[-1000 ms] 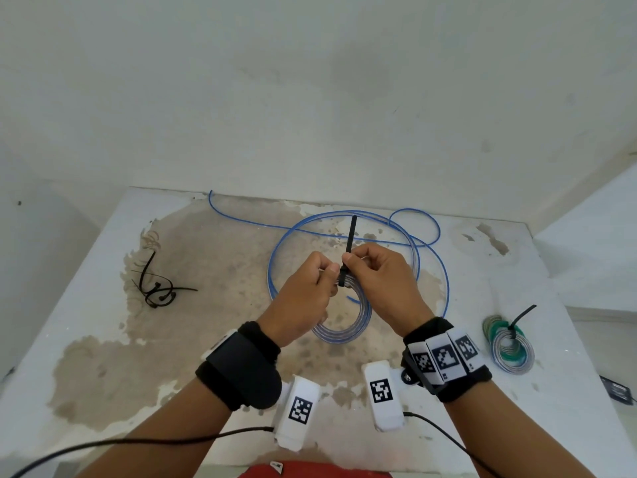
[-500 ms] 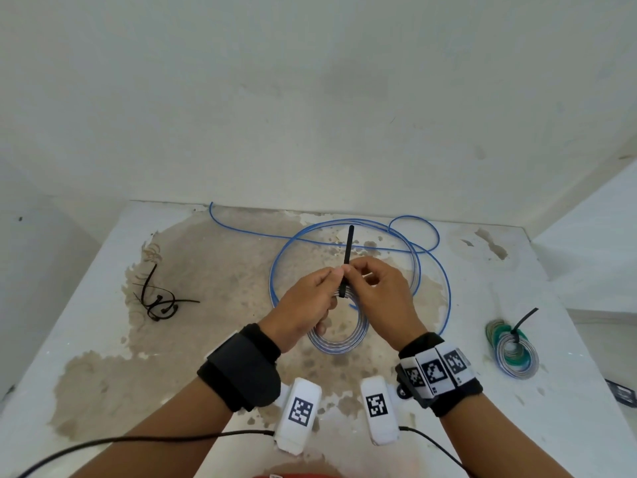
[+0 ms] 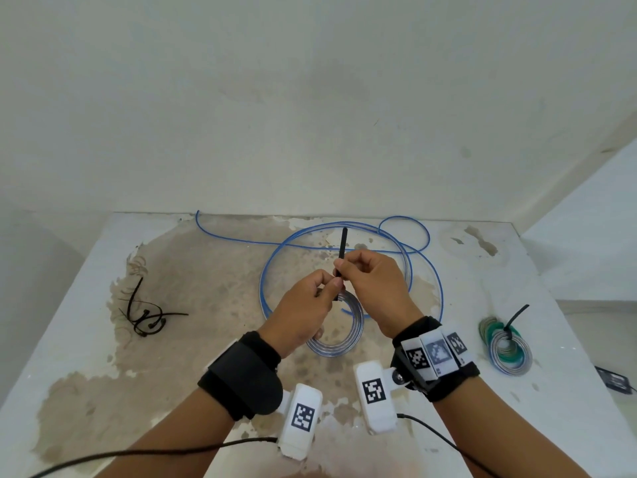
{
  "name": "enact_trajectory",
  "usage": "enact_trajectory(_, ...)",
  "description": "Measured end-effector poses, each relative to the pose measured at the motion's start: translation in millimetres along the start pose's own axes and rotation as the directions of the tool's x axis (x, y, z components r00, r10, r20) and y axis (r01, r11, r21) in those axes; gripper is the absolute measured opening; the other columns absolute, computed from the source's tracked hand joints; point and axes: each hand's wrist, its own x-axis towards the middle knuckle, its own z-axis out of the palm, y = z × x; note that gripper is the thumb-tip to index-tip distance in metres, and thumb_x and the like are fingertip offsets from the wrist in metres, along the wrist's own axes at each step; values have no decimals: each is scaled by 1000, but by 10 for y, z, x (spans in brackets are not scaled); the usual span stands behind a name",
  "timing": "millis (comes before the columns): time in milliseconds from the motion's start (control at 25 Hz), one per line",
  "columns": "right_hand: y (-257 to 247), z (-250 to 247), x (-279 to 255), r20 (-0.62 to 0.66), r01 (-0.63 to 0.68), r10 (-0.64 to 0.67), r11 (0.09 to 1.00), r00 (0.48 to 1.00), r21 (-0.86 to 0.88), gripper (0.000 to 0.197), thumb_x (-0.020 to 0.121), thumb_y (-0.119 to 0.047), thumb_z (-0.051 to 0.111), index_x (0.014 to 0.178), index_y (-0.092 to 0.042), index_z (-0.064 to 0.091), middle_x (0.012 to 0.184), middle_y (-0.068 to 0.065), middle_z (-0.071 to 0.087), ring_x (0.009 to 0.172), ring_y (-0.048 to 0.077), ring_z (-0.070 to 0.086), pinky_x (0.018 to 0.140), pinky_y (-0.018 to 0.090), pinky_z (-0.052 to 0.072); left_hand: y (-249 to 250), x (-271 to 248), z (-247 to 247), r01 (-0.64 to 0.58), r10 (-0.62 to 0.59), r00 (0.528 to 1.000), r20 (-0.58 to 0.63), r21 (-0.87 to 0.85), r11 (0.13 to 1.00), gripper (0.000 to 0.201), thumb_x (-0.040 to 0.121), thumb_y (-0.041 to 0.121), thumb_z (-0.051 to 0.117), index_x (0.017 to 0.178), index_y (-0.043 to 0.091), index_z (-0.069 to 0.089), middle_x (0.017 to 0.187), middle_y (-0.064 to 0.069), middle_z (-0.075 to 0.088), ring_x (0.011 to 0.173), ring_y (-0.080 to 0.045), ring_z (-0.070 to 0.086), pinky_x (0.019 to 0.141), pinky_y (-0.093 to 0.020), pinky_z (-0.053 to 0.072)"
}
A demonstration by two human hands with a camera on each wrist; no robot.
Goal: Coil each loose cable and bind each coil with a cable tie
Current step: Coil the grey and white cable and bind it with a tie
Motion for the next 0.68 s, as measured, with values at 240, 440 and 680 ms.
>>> enact_trajectory(240,-182,-32,41,-10,65,-64,998,998,25,18,94,-24,70,77,-17,70,75,-2,74,73,22,69,70,31,58,46,11,-28,-123,122,992,13,46,991,21,105,40,45,88,29,53,67,2,41,53,-16,35,49,-33,48)
enact_trajectory(440,-143,10,181,11,-10,9,999,1000,38,18,93,-23,71,77,-15,72,74,-4,73,74,12,65,82,36,55,27,59,-71,-143,142,990,9,56,988,21,105,38,45,93,23,53,68,-1,38,51,-13,34,47,-27,46)
enact_trajectory(680,-88,124,186,215,-219,200,973,956,69,25,101,-38,59,104,-17,73,99,-2,78,83,12,73,71,26,54,-88,90,-326,-57,59,997,-40,55,997,24,104,35,49,95,14,55,68,1,40,51,-14,36,45,-27,47)
